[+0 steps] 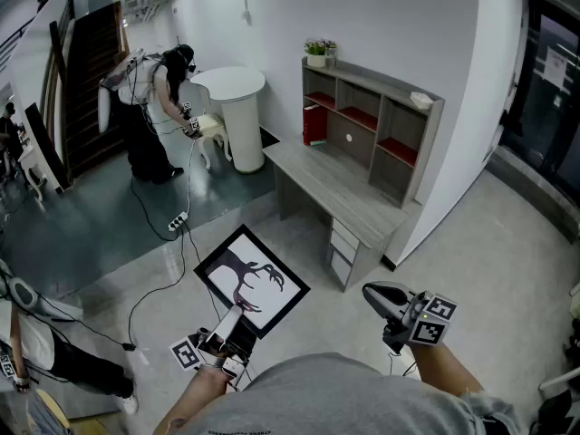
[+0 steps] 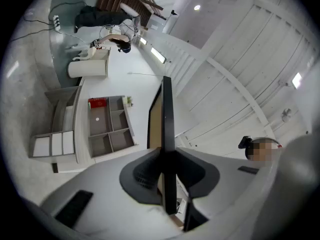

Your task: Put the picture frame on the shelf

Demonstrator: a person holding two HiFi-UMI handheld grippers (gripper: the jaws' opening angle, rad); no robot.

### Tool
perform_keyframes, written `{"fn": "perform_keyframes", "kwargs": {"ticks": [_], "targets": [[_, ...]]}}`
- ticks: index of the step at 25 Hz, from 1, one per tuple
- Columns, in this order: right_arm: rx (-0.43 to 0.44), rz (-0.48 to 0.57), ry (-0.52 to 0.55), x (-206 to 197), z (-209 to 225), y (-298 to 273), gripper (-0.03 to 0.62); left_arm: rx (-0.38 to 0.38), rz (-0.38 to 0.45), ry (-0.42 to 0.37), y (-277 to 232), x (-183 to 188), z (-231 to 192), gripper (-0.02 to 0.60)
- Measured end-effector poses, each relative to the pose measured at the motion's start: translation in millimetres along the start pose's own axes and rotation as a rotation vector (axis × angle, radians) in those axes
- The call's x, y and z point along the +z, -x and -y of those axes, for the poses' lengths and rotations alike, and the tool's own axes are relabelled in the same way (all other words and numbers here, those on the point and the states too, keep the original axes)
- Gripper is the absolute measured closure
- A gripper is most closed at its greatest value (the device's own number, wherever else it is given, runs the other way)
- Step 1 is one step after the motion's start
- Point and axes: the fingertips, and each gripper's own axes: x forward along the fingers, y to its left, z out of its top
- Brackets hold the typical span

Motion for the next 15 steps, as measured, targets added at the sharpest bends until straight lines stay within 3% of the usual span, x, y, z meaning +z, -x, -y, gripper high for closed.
{"fn": "perform_keyframes", "kwargs": {"ticks": [15], "targets": [[0.014,0.008,-0.016,1.0,-2.6,-0.7,0.580,0.003,0.017,-0.006,6.9,-0.9,4.3,0.499]]}}
